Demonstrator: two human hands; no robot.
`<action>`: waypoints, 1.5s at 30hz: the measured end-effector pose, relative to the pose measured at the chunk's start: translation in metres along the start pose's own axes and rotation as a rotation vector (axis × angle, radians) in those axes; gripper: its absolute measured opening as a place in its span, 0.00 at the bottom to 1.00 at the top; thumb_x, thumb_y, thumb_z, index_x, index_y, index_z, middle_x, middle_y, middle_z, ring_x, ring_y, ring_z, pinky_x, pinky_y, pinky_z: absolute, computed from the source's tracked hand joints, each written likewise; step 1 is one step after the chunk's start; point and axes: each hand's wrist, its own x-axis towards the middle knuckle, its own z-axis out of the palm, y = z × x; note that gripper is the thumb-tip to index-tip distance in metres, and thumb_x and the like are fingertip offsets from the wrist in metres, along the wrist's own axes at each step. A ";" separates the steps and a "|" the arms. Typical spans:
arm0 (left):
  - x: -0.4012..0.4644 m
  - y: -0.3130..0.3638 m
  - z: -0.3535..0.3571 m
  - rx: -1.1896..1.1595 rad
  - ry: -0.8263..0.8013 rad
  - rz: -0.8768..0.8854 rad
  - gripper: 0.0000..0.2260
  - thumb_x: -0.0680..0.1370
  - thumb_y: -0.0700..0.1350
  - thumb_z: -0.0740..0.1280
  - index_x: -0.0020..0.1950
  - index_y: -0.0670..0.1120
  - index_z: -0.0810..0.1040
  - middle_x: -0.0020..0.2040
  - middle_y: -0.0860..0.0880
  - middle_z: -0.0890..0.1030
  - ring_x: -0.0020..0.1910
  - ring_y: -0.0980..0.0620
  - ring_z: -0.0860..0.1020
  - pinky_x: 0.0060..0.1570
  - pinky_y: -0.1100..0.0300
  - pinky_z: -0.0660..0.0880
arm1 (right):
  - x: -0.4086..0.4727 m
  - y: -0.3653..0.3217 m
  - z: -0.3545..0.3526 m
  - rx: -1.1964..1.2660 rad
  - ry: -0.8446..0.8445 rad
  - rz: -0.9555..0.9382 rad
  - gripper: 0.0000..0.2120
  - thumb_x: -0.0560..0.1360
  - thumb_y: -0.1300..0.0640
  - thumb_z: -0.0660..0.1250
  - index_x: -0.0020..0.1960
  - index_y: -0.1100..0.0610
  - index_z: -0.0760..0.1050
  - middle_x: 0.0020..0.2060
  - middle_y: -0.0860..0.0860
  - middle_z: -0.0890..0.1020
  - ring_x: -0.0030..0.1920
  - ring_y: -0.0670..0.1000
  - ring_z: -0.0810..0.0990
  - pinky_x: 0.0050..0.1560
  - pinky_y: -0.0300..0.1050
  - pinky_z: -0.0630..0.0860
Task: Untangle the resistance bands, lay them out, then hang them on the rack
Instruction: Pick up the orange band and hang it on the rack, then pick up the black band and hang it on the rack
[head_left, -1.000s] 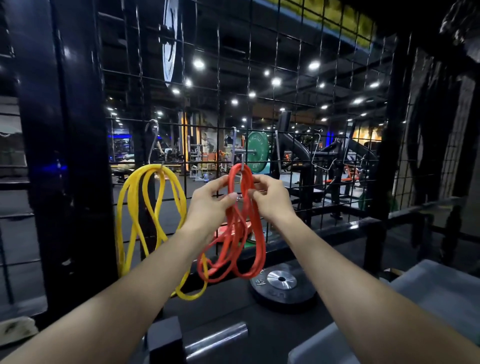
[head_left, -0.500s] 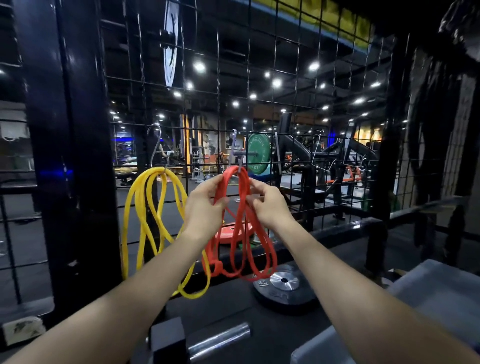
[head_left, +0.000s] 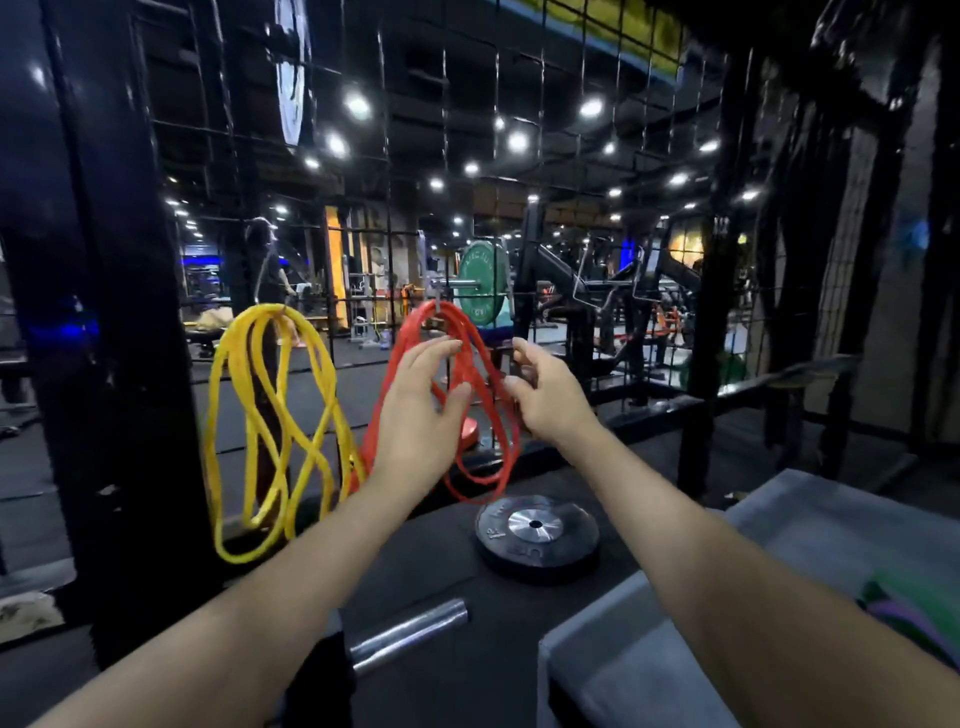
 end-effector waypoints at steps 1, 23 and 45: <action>-0.007 0.002 0.008 -0.021 -0.030 0.003 0.16 0.76 0.39 0.66 0.64 0.48 0.73 0.63 0.55 0.72 0.62 0.59 0.69 0.60 0.73 0.60 | -0.007 0.006 -0.007 -0.009 0.010 0.026 0.24 0.77 0.66 0.61 0.72 0.62 0.63 0.67 0.58 0.71 0.66 0.56 0.71 0.68 0.46 0.66; -0.195 0.136 0.357 -0.379 -0.839 -0.118 0.16 0.76 0.38 0.66 0.63 0.38 0.73 0.61 0.40 0.75 0.60 0.44 0.75 0.59 0.60 0.68 | -0.241 0.277 -0.250 -0.545 0.220 0.725 0.17 0.73 0.62 0.66 0.62 0.60 0.75 0.57 0.60 0.79 0.56 0.55 0.77 0.58 0.45 0.69; -0.281 0.167 0.499 -0.253 -1.185 0.482 0.17 0.78 0.43 0.64 0.68 0.46 0.72 0.67 0.49 0.74 0.66 0.50 0.71 0.66 0.63 0.62 | -0.379 0.363 -0.314 -0.900 0.233 0.772 0.13 0.73 0.60 0.69 0.58 0.58 0.79 0.53 0.55 0.81 0.53 0.61 0.77 0.48 0.53 0.77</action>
